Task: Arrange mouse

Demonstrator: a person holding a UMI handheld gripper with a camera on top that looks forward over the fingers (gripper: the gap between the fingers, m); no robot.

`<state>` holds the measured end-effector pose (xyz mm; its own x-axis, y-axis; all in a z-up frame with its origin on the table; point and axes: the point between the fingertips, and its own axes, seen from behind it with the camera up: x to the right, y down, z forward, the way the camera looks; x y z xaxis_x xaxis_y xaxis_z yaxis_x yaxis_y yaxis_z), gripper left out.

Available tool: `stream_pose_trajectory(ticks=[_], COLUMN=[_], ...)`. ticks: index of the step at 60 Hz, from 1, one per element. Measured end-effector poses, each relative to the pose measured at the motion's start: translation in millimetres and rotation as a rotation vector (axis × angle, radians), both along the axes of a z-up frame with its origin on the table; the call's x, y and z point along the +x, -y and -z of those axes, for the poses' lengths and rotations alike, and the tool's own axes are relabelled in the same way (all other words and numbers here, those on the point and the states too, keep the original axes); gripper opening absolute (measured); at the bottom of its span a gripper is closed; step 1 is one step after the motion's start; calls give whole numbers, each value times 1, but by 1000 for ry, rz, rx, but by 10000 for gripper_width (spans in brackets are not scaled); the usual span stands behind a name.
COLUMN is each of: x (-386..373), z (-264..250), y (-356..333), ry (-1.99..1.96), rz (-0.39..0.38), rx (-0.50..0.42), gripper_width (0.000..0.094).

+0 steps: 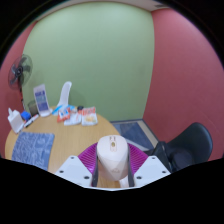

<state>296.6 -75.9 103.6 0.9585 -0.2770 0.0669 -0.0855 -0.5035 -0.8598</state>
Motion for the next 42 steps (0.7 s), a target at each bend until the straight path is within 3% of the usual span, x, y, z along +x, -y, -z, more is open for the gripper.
stream_pose_trajectory(ticks=[5, 9, 15, 18, 23, 29, 35, 42], x=[-17, -50, -136, -184, -266, -338, -365, -378], z=[-76, -135, -182, -183, -133, -35, 51, 100], y=[-23, -44, -71, -87, -105, -106, -102, -97], ry=[20, 24, 0, -38, -104, -148, -133, -141], rz=[31, 14, -60, -115, -198, -266, -282, -285], rx=[118, 215, 316, 317, 248, 91, -43, -128], gripper_width=[398, 398, 397, 395, 396, 396, 399, 461])
